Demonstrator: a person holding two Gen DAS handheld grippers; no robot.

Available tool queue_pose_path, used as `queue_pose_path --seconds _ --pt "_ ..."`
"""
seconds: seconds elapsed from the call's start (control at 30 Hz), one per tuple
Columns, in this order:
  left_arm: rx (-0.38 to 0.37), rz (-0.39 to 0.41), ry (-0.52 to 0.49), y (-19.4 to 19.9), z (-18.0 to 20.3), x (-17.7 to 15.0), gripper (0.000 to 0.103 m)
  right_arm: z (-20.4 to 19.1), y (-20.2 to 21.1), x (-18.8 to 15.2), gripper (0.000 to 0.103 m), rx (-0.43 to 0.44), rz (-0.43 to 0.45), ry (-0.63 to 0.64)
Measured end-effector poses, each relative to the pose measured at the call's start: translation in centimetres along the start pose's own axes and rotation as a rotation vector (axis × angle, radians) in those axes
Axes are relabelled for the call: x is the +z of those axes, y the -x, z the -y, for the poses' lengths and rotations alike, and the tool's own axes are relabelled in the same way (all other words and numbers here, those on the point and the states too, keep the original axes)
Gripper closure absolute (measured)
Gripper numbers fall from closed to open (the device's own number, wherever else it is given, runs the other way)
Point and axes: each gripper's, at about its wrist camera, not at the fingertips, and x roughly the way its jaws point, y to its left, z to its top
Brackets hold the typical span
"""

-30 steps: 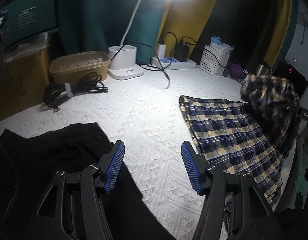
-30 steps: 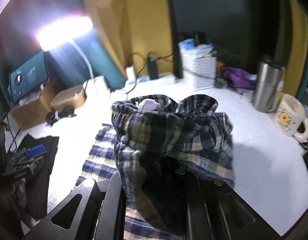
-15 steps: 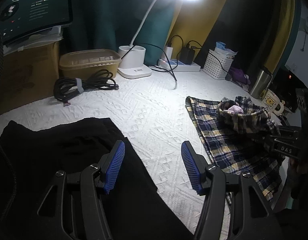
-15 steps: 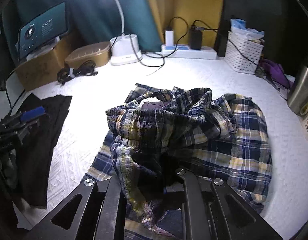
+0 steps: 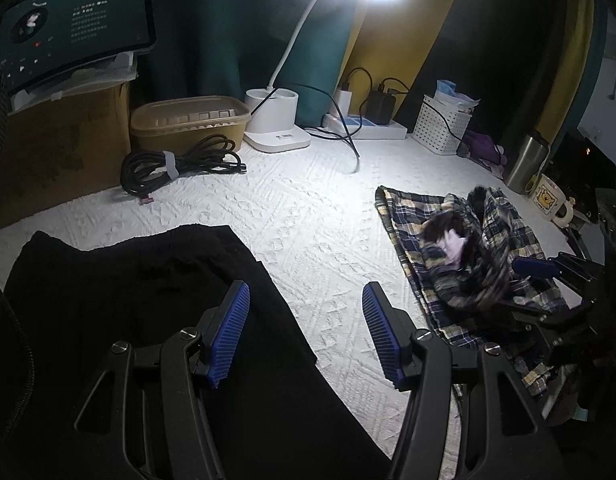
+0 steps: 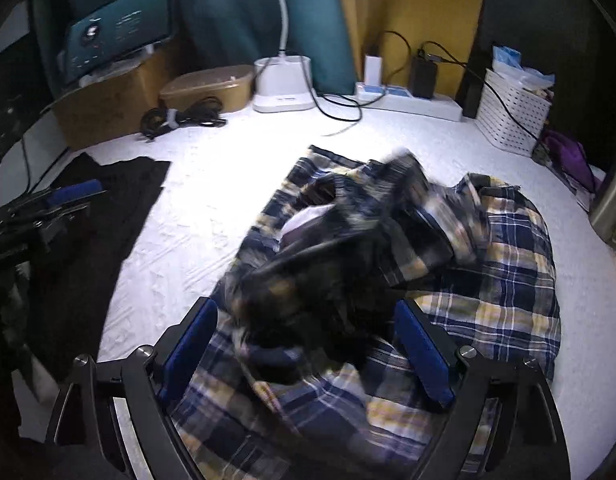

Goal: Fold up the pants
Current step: 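Lower the held pants onto the other half and open the right gripper, then grasp the folded pants waistband edge with the left gripper and straighten it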

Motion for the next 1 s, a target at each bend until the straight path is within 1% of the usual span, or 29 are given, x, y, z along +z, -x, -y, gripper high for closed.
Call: queue_pose_path --seconds 0.13,0.23,0.37,0.6,0.73,0.83,0.93,0.97,1.0 --pt "0.01 0.0 -0.013 0.3 1.0 0.3 0.044 0.6 1.0 -0.5 0.012 0.018 0.024 -0.009" --pt "0.011 -0.002 -0.035 0.3 2.4 0.6 0.044 2.0 2.1 -0.9 0.012 0.012 0.048 -0.034" --pt "-0.004 -0.001 -0.074 0.0 5.0 1.3 0.044 5.0 3.8 -1.8 0.012 -0.009 0.085 -0.086" --pt "-0.067 0.003 -0.147 -1.1 10.2 2.6 0.044 11.0 5.6 -3.9 0.012 -0.061 0.131 -0.191" --pt "-0.118 -0.027 -0.184 -2.6 13.0 2.9 0.044 14.1 5.9 -5.0 0.012 -0.091 0.14 -0.251" --pt "-0.155 -0.086 -0.198 -4.8 14.4 2.5 0.044 16.1 5.8 -5.8 0.012 -0.115 0.136 -0.284" --pt "-0.147 -0.133 -0.201 -6.6 14.9 1.9 0.044 17.0 5.6 -6.5 0.012 -0.118 0.125 -0.291" --pt "-0.139 -0.145 -0.198 -7.1 14.8 1.7 0.047 17.2 5.5 -6.8 0.012 -0.114 0.122 -0.29" --pt "-0.136 -0.152 -0.196 -7.5 14.7 1.5 0.062 17.1 5.4 -6.9 0.012 -0.109 0.119 -0.288"
